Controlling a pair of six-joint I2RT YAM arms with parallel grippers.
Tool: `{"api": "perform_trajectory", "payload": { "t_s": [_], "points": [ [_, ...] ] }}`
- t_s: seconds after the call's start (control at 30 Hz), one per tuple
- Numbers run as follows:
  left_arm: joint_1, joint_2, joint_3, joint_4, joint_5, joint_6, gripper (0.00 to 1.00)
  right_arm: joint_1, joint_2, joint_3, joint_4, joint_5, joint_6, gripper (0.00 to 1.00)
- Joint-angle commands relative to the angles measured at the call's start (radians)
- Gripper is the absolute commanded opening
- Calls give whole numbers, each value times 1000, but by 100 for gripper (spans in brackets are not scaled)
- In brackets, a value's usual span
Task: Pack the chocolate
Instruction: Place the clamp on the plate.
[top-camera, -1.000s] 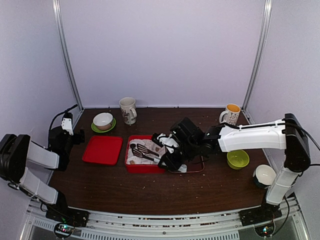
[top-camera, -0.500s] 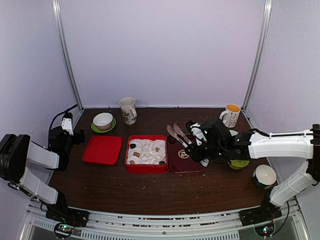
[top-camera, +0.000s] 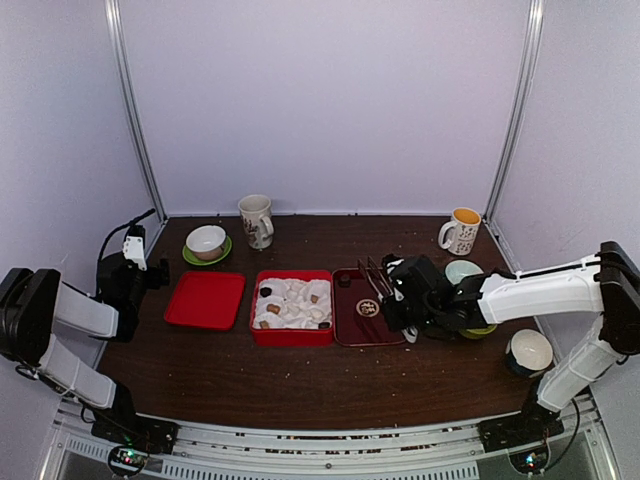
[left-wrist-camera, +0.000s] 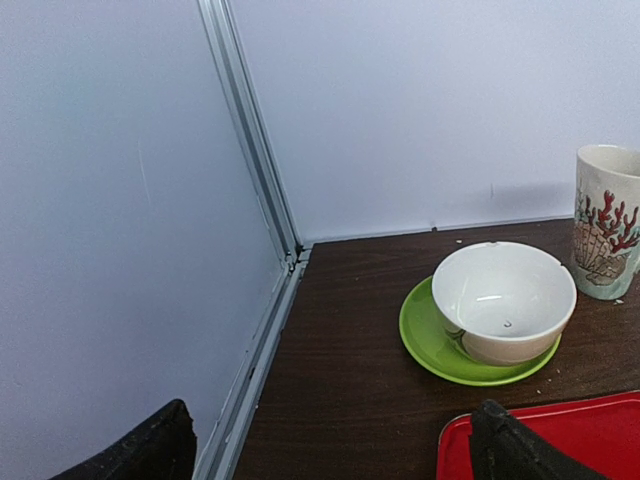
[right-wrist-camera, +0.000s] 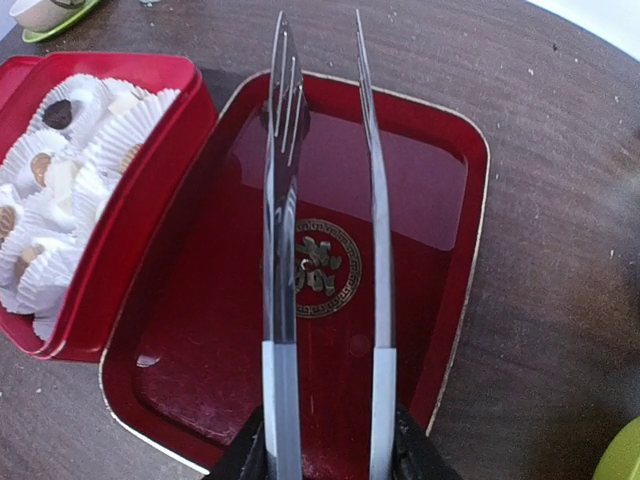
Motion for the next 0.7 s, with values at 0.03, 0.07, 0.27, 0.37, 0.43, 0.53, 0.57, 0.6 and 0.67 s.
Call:
{"api": "perform_trajectory", "payload": {
  "t_s": [0.03, 0.07, 0.27, 0.37, 0.43, 0.53, 0.57, 0.6, 0.67],
  "points": [
    [7, 2, 6, 15, -6, -9, 98, -5, 38, 4, 42, 33, 59, 34],
    [6, 2, 6, 15, -7, -9, 98, -6, 45, 3, 44, 33, 60, 34],
    [7, 0, 6, 17, -7, -9, 98, -6, 97, 8, 49, -4, 59, 36],
    [6, 1, 6, 15, -7, -9, 98, -7, 128, 21, 39, -20, 66, 37],
    [7, 0, 4, 20, -6, -9, 98, -7, 142, 15, 48, -31, 67, 37],
    [7, 0, 2, 22, -9, -7, 98, -8, 145, 6, 61, -32, 66, 39],
    [7, -1, 2, 21, -7, -6, 98, -8, 144, 6, 60, -33, 66, 40],
    [6, 0, 3, 20, -7, -6, 98, -8, 145, 7, 60, -35, 65, 41],
    [6, -2, 2, 21, -1, -2, 98, -10, 156, 12, 58, -40, 63, 44]
  ]
}}
